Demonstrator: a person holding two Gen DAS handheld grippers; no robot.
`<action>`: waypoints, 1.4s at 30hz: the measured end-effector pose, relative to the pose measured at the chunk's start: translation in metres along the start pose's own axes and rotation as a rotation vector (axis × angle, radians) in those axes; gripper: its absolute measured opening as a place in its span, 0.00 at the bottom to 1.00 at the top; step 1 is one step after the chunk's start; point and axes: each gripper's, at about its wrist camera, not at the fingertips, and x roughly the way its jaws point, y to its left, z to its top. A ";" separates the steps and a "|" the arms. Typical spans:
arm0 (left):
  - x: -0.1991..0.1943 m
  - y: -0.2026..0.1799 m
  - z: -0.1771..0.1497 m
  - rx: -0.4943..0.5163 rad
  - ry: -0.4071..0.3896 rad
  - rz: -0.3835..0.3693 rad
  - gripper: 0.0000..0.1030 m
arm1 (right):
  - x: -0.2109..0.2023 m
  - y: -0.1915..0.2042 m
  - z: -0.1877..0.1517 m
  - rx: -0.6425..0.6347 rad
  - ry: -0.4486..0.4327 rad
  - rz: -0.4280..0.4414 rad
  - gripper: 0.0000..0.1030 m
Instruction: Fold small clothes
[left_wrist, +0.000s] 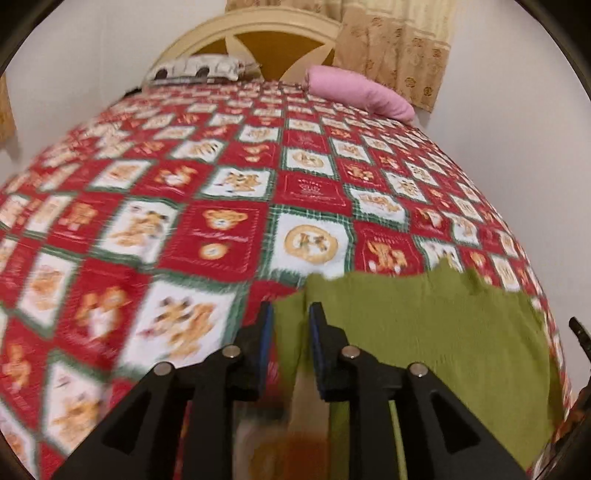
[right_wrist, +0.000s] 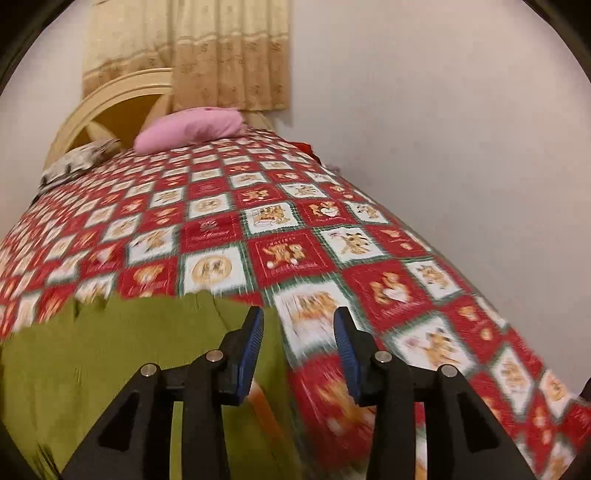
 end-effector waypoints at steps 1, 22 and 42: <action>-0.010 -0.001 -0.006 0.011 -0.009 -0.009 0.21 | -0.014 -0.003 -0.009 -0.025 -0.001 0.012 0.39; -0.038 -0.088 -0.116 0.228 0.015 0.125 0.32 | -0.038 0.020 -0.109 -0.175 0.176 0.186 0.39; -0.038 -0.092 -0.123 0.254 -0.028 0.246 0.59 | -0.071 0.019 -0.136 -0.203 0.135 0.180 0.42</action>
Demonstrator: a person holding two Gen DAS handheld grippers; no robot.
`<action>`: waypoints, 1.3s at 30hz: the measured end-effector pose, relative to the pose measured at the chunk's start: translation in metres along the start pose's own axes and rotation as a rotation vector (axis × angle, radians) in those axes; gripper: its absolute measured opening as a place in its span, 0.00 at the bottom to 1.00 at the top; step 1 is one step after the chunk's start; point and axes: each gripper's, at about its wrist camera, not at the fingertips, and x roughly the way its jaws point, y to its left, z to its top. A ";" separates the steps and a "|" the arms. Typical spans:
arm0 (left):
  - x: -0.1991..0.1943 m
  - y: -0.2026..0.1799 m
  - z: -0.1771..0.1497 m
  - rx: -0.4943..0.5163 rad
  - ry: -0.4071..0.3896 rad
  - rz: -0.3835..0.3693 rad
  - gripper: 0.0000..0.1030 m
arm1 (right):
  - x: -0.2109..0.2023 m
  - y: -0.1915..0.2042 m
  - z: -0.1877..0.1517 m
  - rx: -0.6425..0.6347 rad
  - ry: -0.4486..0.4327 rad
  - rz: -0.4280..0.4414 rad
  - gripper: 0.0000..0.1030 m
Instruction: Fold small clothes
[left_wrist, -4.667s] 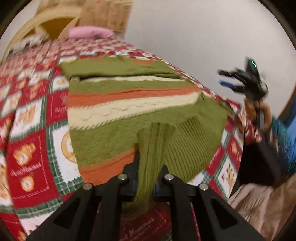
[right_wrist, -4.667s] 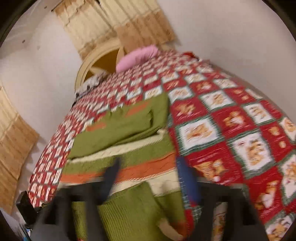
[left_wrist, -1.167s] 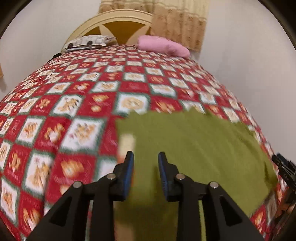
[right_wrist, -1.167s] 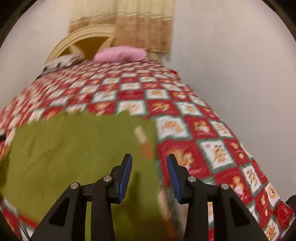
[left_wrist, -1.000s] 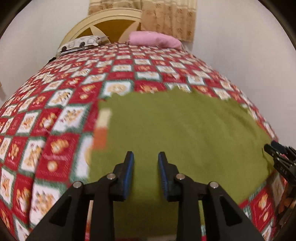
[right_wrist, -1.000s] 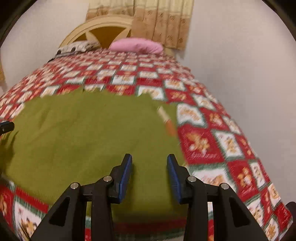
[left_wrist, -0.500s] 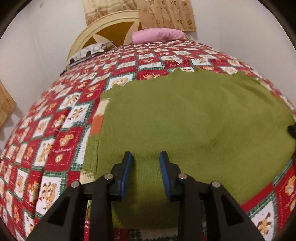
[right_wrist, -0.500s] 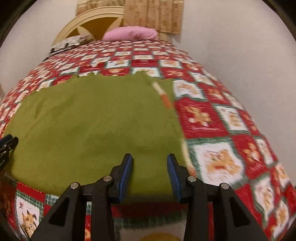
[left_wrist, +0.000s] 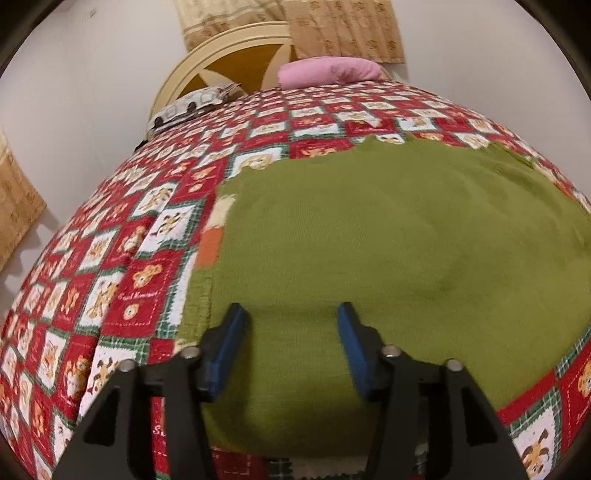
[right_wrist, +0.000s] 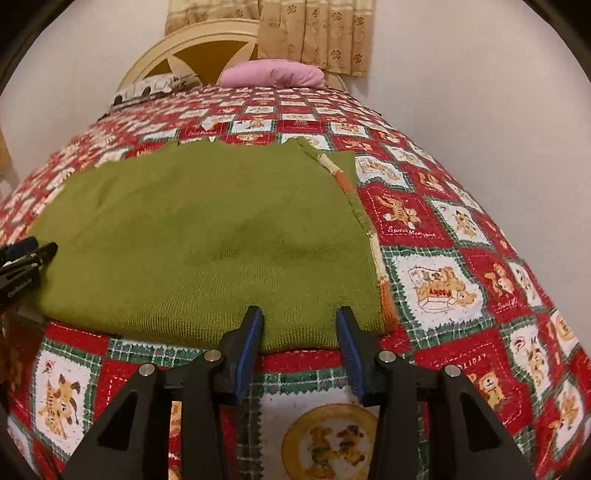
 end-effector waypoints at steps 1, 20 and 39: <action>-0.001 0.007 0.000 -0.037 0.000 -0.028 0.65 | -0.001 0.000 0.000 0.002 -0.003 0.000 0.42; -0.035 0.049 -0.048 -0.552 -0.014 -0.259 0.85 | -0.004 -0.002 -0.002 0.021 -0.018 0.016 0.43; -0.013 0.079 -0.038 -0.733 -0.096 -0.299 0.25 | -0.003 -0.002 -0.002 0.018 -0.017 0.013 0.43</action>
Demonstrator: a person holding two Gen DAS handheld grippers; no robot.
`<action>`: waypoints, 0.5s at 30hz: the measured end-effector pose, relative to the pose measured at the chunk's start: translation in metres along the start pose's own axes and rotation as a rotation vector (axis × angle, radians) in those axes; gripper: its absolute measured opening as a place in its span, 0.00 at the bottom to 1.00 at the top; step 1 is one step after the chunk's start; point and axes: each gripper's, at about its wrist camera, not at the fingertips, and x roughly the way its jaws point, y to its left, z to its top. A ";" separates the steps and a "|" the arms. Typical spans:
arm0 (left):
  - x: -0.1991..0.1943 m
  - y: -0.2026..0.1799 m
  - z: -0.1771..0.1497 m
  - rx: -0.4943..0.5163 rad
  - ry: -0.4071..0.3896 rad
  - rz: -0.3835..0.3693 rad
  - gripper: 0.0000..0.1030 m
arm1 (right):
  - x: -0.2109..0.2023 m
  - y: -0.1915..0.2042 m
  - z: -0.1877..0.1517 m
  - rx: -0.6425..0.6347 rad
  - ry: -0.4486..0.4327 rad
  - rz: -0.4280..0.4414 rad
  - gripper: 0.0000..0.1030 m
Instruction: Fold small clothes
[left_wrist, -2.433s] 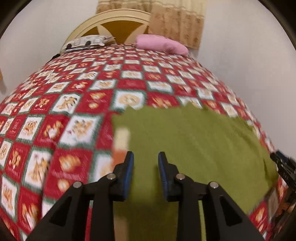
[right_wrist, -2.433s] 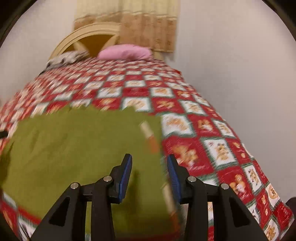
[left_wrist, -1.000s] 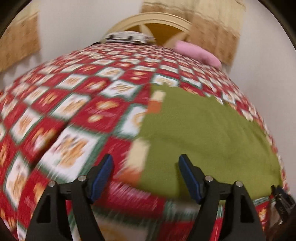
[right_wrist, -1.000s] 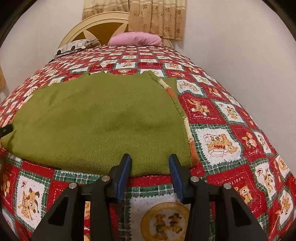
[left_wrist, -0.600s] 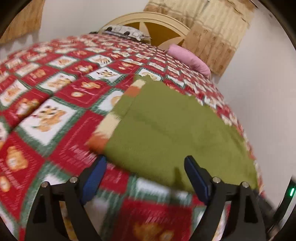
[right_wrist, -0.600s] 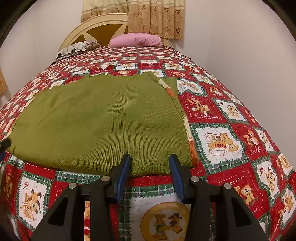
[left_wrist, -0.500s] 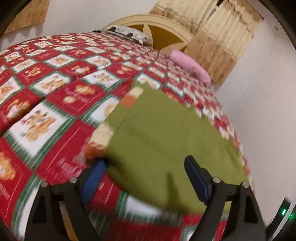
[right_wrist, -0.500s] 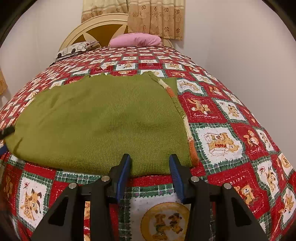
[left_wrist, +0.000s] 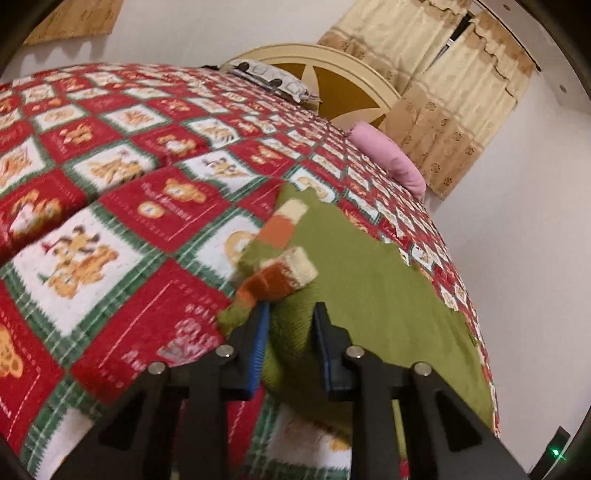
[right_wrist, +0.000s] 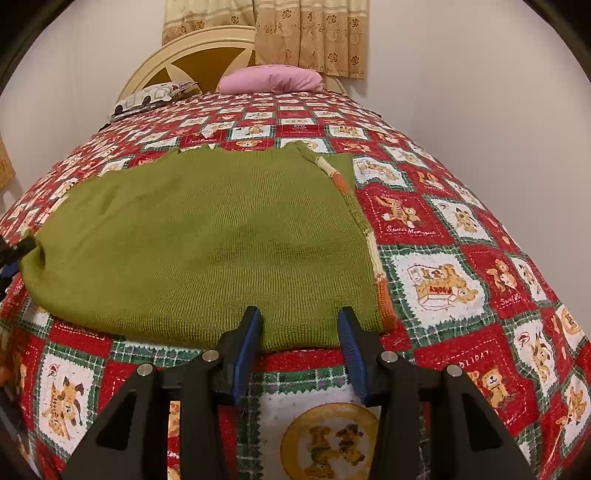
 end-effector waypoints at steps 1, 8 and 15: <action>-0.001 0.001 -0.002 0.000 0.006 -0.002 0.25 | 0.000 0.000 0.000 -0.002 0.000 -0.002 0.43; -0.002 0.011 0.008 -0.067 0.056 -0.096 0.49 | -0.003 0.002 0.000 -0.009 0.000 -0.013 0.43; -0.022 0.017 -0.006 -0.081 0.028 -0.087 0.82 | -0.041 0.049 0.019 -0.050 -0.077 0.159 0.43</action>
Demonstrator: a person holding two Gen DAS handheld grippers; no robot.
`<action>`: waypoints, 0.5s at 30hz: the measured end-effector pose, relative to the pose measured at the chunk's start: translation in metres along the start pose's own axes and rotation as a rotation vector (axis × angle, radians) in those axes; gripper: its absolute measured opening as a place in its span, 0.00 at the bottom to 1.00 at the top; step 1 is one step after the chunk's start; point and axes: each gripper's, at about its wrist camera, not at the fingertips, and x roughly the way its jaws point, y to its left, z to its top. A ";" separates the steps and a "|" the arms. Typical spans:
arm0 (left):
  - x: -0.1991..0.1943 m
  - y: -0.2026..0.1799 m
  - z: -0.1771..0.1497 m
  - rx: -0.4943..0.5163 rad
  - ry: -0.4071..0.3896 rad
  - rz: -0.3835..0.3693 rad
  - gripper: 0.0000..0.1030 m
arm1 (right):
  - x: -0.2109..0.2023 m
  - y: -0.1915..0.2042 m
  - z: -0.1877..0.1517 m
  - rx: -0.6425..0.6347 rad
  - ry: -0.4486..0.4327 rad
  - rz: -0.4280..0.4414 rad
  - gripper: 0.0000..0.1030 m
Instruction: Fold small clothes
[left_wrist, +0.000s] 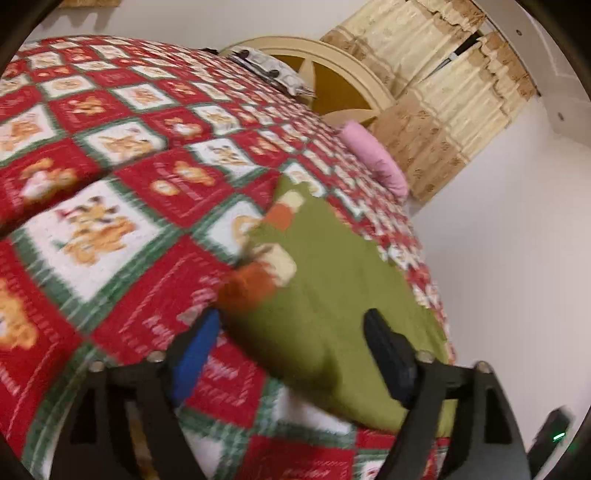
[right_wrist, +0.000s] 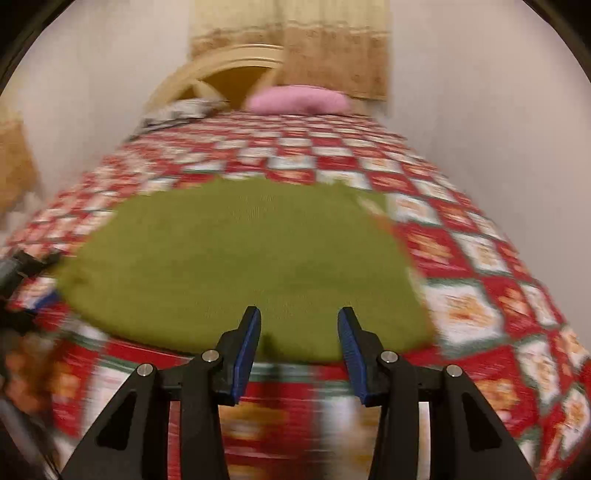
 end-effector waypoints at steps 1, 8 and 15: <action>-0.003 0.003 -0.001 -0.013 -0.014 -0.001 0.82 | 0.000 0.011 0.003 -0.014 0.000 0.039 0.43; -0.008 0.000 -0.012 -0.007 -0.012 -0.015 0.85 | 0.033 0.093 0.013 -0.080 0.049 0.253 0.43; 0.030 -0.008 0.021 -0.077 -0.020 -0.029 0.77 | 0.056 0.091 -0.010 0.031 0.158 0.360 0.43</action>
